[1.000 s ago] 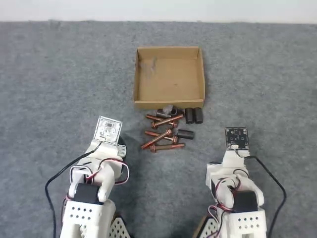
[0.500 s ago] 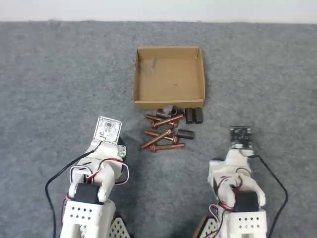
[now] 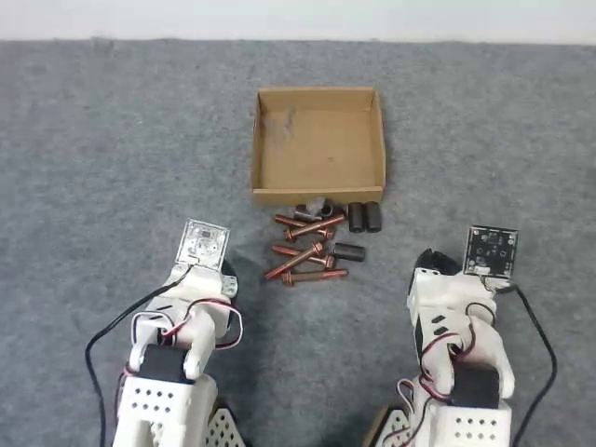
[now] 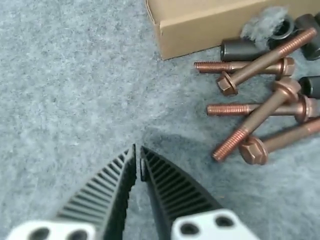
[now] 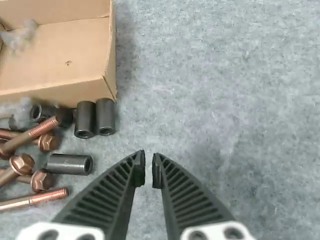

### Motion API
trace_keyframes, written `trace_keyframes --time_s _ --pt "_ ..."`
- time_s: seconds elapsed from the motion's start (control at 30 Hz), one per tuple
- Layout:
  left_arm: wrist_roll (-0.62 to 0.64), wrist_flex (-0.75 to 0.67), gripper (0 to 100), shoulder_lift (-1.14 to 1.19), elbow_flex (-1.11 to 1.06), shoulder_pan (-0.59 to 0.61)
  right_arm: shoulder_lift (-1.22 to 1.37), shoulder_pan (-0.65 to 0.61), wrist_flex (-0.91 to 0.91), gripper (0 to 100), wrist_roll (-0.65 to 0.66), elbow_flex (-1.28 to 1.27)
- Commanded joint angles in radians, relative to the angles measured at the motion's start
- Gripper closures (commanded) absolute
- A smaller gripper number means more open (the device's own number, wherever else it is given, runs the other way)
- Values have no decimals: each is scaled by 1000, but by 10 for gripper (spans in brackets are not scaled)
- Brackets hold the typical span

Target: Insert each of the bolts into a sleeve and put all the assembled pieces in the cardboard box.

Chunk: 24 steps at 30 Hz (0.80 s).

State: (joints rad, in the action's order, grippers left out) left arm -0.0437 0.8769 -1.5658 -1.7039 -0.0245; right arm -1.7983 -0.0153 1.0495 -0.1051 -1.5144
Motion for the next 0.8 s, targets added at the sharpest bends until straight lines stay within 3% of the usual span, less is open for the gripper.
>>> trace_keyframes --time_s 0.0,0.43,0.77 --pt "8 3 988 -14 28 -2 -12 13 -25 987 11 66" --pt "8 -2 988 -14 22 -2 47 -15 -10 986 12 143" --pt "8 -3 988 -14 22 -2 680 -15 -8 986 12 416"
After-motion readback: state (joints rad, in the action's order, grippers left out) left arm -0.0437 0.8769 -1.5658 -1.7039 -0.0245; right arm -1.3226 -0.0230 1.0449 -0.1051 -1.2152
